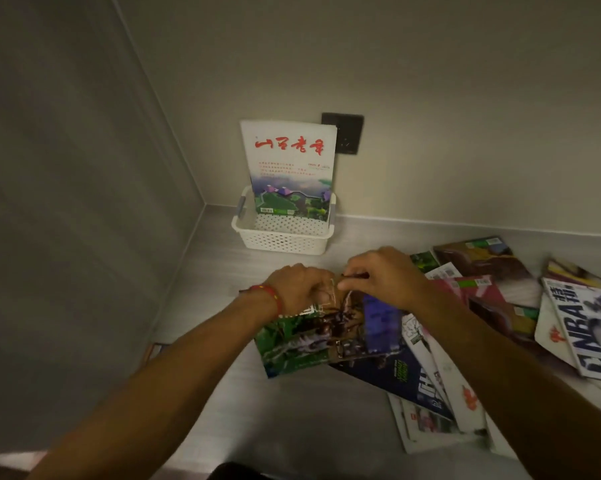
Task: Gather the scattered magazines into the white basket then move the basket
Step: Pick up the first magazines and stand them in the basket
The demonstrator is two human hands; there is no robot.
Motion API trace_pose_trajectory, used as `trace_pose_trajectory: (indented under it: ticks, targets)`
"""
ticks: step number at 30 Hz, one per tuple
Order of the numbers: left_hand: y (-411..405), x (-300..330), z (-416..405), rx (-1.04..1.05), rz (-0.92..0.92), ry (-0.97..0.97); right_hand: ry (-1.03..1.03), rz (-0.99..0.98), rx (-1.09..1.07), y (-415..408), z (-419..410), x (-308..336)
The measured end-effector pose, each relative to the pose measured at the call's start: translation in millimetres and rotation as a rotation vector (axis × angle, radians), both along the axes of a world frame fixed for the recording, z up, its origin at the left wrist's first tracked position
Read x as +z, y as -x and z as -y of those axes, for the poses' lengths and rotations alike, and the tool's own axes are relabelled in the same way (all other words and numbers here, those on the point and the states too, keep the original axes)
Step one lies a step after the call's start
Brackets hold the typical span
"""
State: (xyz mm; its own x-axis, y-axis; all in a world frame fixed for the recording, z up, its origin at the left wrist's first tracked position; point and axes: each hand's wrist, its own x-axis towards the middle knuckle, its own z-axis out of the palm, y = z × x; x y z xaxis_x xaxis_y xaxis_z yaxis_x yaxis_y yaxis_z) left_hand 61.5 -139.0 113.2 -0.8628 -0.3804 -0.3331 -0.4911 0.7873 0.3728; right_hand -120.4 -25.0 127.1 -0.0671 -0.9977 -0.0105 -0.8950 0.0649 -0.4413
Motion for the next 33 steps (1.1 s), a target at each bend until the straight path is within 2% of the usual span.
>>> trace_pose_trajectory:
  ticks: [1, 2, 4, 5, 7, 9, 11, 13, 14, 16, 19, 23, 29, 33]
  targets:
    - [-7.1, -2.3, 5.1, 0.077, -0.083, -0.09, 0.124, -0.079, -0.076, 3.2, 0.1, -1.2]
    - [-15.6, -3.9, 11.0, 0.157, -0.173, -0.13, 0.245, -0.061, -0.191, 6.4, -4.2, -4.2]
    - [-34.4, -12.3, 21.5, 0.346, -0.345, -0.248, 0.362, 0.194, -0.506, 8.5, -18.5, -14.4]
    - [-42.9, -15.5, 25.5, 0.445, -0.444, -0.389, 0.29, 0.339, -0.671, 6.2, -24.3, -21.2]
    - [-56.6, -18.6, 29.6, 0.595, -0.624, -0.682, -0.041, 0.621, -0.866, -9.5, -31.0, -37.8]
    - [-66.3, -24.0, 31.9, 0.692, -0.711, -0.907, -0.229, 1.003, -0.836, -30.9, -31.9, -49.1]
    - [-76.1, -30.1, 36.0, 0.756, -0.737, -1.103, -0.192, 1.233, -0.703, -47.9, -29.0, -50.6]
    - [-84.1, -34.2, 44.8, 0.781, -0.755, -1.165, -0.045, 1.175, -0.576, -52.3, -21.2, -50.2]
    - [-86.1, -35.1, 50.8, 0.787, -0.762, -1.147, 0.009, 1.062, -0.532, -51.5, -15.3, -48.5]
    - [-88.5, -35.2, 64.0, 0.788, -0.78, -1.05, 0.072, 0.851, -0.484, -49.0, 0.2, -42.4]
    - [-93.7, -35.0, 87.9, 0.78, -0.794, -0.908, 0.148, 0.717, -0.454, -45.1, 25.9, -26.5]
    - [-92.0, -17.8, 116.8, 0.608, -0.82, -0.774, 0.169, 0.512, -0.44, -30.3, 62.9, -10.1]
    - [-56.6, 32.7, 176.0, 0.612, -0.933, -0.311, 0.339, 0.37, -0.562, 7.2, 127.7, 33.6]
    - [-29.6, 36.7, 217.2, 0.764, -0.921, -0.286, 0.396, 0.337, -0.606, 32.0, 168.1, 43.3]
